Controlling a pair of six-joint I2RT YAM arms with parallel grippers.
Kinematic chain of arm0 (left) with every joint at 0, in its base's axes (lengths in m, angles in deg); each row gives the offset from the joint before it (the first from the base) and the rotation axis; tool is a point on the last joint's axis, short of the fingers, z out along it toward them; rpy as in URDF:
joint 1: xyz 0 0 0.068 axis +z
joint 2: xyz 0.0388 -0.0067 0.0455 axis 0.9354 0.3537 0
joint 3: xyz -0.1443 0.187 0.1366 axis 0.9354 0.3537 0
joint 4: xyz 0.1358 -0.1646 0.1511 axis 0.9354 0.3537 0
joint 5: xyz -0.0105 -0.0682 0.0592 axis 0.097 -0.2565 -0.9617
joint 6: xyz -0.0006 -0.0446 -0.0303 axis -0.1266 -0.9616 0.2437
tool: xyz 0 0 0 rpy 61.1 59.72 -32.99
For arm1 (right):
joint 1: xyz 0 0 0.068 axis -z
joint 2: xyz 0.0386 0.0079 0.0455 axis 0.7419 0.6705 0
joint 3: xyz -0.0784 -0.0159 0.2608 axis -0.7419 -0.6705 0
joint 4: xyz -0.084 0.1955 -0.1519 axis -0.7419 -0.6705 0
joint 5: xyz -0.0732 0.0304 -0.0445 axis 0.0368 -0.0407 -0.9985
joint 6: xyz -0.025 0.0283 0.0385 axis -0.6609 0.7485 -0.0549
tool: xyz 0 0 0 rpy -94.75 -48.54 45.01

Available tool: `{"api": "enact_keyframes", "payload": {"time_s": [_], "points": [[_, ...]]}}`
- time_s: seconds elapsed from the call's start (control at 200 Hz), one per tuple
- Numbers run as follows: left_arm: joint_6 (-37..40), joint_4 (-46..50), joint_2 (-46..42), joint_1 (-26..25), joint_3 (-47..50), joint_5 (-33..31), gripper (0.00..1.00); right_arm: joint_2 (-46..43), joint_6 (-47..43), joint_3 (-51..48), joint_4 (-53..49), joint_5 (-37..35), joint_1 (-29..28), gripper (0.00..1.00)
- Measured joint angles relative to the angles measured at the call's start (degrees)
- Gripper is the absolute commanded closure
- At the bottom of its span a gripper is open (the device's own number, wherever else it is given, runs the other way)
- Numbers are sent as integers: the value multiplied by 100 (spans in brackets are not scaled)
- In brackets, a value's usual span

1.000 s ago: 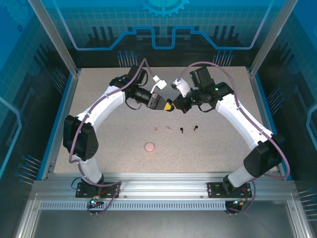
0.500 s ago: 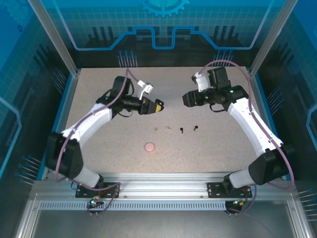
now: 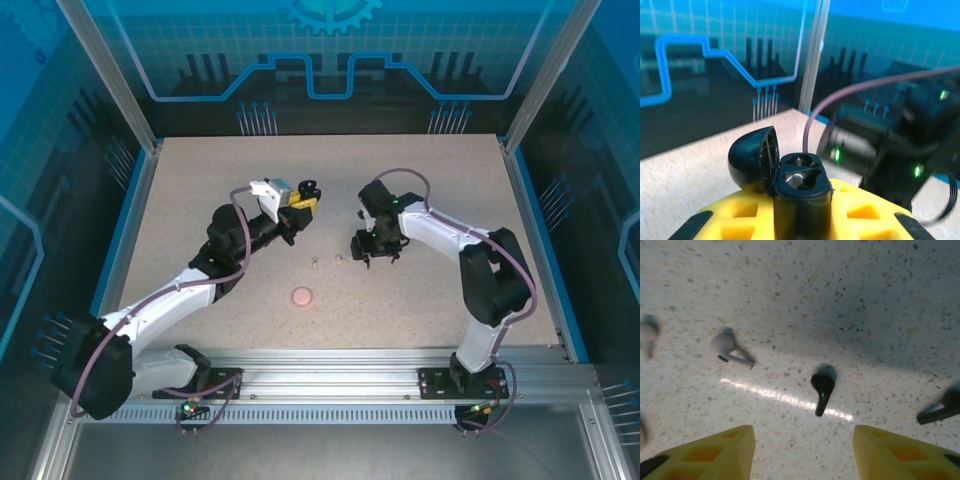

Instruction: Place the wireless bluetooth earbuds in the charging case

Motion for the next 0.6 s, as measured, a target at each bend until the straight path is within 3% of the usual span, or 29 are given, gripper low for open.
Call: {"api": "enact_keyframes", "payload": {"time_s": [0.24, 0.6], "points": [[20, -564, 0, -85, 0, -317, 100, 518, 175, 258, -24, -424, -81, 53], [-26, -603, 0, -144, 0, -367, 100, 927, 192, 424, -42, -588, -160, 57]]}}
